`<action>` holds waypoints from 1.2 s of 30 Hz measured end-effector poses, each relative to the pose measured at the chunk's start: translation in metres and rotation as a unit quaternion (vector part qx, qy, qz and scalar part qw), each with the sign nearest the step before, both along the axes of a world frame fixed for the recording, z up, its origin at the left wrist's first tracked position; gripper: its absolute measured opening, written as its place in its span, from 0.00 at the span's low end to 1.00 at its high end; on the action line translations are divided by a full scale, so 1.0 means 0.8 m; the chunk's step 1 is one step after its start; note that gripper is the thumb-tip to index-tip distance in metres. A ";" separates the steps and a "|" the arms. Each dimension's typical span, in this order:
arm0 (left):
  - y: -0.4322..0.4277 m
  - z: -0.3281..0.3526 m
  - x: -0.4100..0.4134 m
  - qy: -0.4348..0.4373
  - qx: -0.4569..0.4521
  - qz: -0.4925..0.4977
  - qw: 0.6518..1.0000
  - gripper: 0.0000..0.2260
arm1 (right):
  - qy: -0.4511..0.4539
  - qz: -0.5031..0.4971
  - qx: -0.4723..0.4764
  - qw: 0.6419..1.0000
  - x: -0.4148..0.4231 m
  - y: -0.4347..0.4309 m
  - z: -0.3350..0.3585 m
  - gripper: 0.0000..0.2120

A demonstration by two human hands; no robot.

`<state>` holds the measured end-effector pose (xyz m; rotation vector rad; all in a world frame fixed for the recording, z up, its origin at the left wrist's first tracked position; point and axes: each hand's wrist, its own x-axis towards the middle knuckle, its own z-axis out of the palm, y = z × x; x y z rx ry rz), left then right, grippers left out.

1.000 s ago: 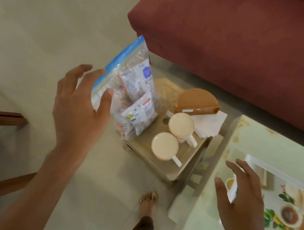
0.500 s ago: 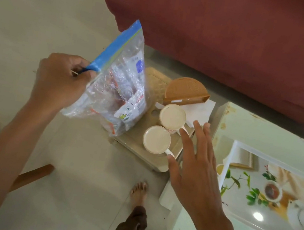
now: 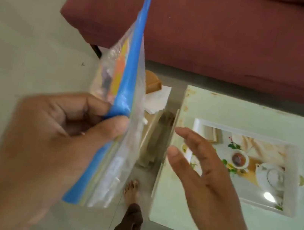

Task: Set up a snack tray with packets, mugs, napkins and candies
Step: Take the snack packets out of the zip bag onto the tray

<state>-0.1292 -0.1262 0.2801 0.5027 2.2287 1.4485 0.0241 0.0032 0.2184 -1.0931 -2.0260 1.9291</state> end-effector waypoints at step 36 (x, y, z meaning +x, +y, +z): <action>0.273 -0.124 0.303 -0.088 -0.098 -0.112 0.985 0.11 | -0.044 -0.084 0.039 0.995 0.243 0.208 -0.048 0.07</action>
